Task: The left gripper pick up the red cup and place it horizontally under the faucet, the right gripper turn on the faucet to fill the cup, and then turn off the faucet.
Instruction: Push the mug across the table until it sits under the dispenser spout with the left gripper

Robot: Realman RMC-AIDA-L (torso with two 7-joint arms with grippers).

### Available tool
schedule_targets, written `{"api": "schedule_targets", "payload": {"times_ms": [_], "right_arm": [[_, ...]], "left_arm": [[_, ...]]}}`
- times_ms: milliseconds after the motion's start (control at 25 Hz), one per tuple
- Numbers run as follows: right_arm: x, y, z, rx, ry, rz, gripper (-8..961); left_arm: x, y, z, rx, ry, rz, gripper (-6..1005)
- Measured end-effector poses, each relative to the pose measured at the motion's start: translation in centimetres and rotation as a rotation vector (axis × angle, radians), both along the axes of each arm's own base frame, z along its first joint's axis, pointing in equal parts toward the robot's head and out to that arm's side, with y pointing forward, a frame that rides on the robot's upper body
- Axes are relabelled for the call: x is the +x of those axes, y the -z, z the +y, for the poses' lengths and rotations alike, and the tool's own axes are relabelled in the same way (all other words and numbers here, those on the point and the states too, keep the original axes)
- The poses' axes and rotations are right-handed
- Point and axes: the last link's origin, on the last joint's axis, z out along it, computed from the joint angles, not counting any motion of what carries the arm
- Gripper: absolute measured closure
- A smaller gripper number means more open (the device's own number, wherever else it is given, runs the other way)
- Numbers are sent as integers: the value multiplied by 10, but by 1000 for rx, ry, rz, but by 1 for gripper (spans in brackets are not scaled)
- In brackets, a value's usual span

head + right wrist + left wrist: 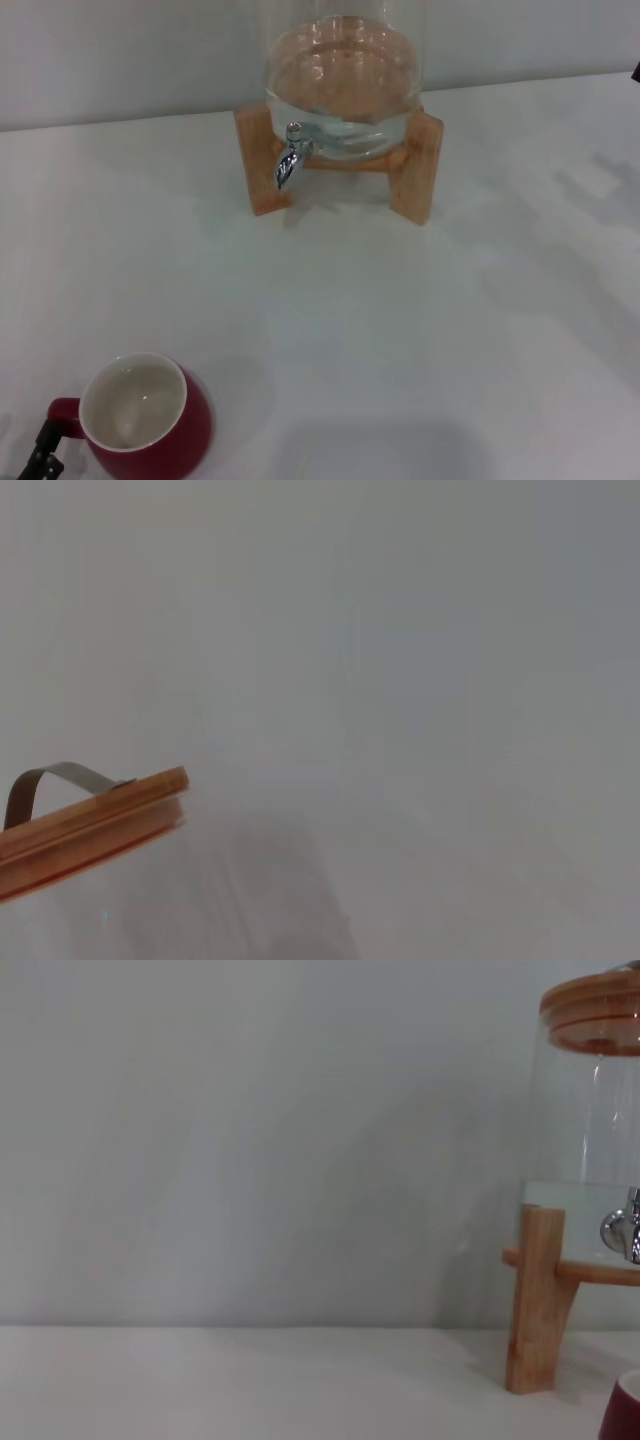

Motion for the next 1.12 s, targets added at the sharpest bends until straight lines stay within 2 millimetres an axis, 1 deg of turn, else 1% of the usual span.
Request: {"api": "schedule_targets", "payload": {"times_ms": [1120], "right_arm": [[0,1,-3,-7,-7,3,172]], "left_arm": [[-3,0,8,-14,-3,28,170]]}}
